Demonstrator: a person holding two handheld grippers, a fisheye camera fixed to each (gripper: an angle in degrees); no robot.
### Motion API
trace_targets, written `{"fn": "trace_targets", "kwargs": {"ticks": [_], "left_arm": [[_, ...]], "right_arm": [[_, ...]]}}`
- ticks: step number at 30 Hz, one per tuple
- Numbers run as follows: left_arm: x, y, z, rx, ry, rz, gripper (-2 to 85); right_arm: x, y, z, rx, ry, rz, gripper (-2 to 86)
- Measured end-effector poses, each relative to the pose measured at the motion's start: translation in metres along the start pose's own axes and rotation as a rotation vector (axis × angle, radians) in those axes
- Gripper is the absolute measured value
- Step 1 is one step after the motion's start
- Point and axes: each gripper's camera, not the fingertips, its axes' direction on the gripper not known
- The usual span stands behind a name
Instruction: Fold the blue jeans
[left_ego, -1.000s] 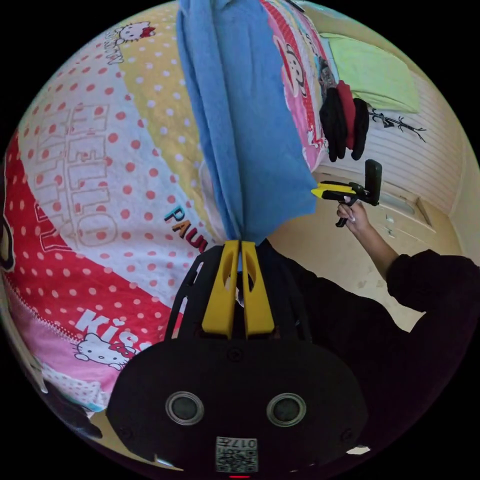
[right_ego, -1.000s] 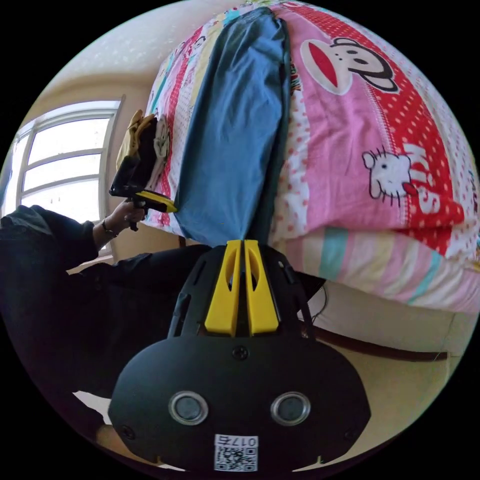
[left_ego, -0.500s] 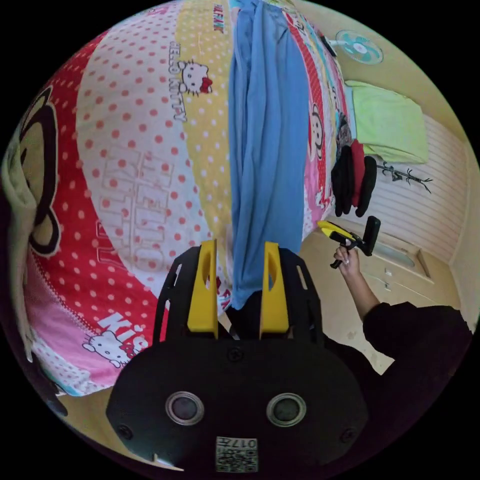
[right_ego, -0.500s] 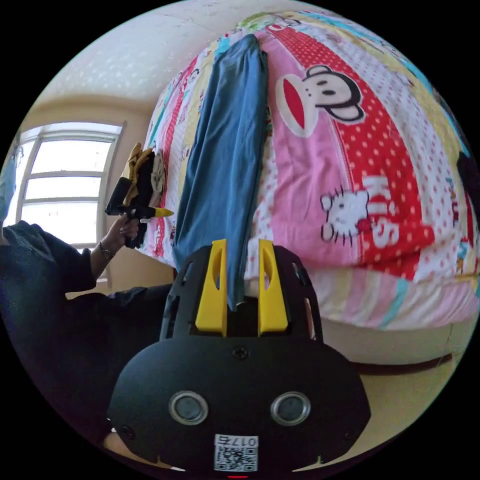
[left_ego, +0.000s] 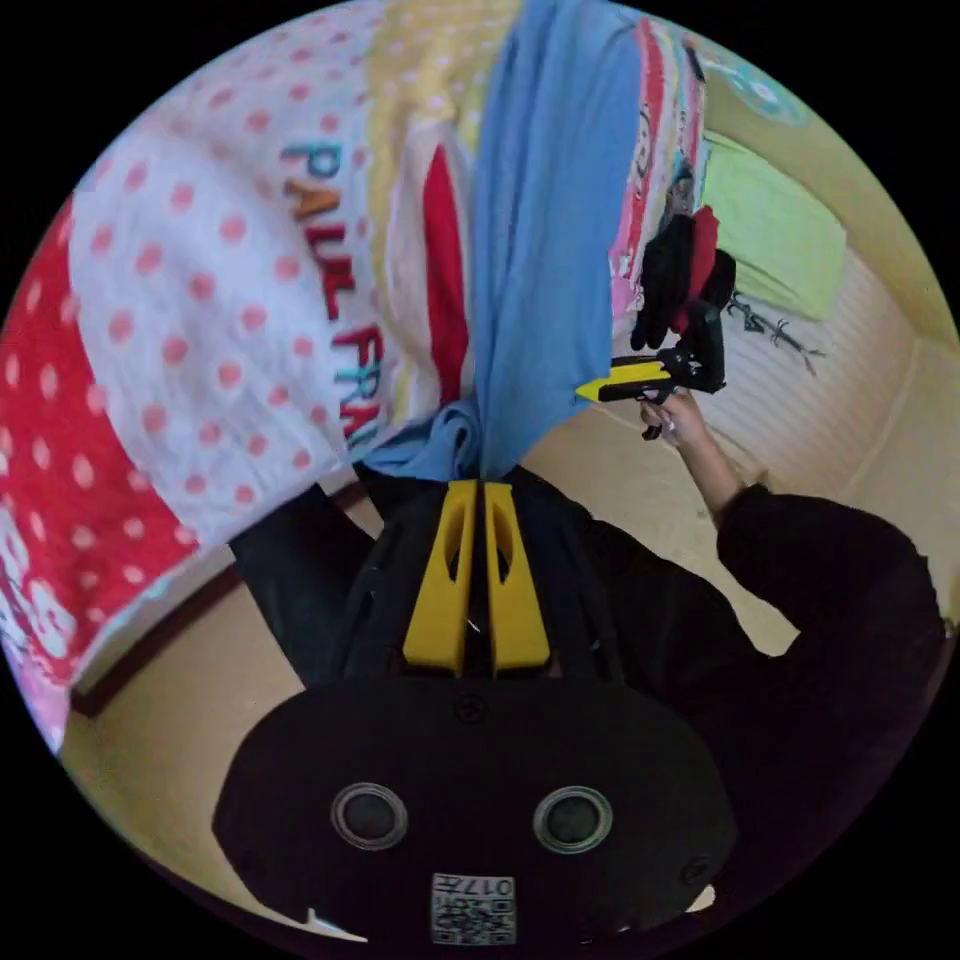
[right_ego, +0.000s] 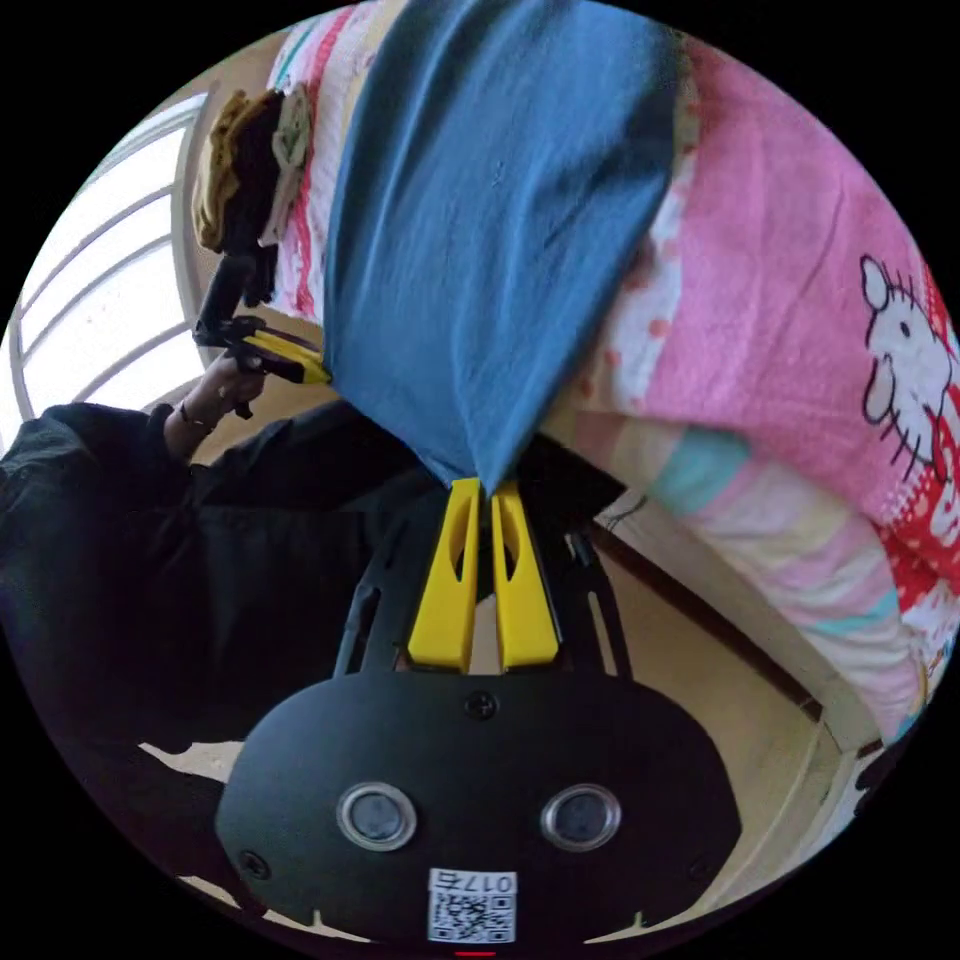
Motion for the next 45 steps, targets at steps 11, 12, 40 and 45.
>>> {"fn": "trace_targets", "kwargs": {"ticks": [11,12,40,45], "left_arm": [[0.029,0.014,-0.048,0.384,-0.046,0.038,4.5],[0.038,0.013,-0.047,0.409,-0.041,0.044,4.5],[0.065,-0.003,-0.026,0.675,0.056,0.039,10.3],[0.093,-0.054,-0.015,0.57,-0.133,0.23,9.5]], "right_arm": [[-0.063,-0.219,-0.28,0.692,0.31,-0.311,8.4],[-0.063,-0.234,-0.295,0.744,0.302,-0.297,8.3],[-0.061,-0.29,-0.374,0.98,0.009,-0.371,3.8],[-0.014,-0.177,-0.297,0.801,0.301,-0.259,6.2]]}}
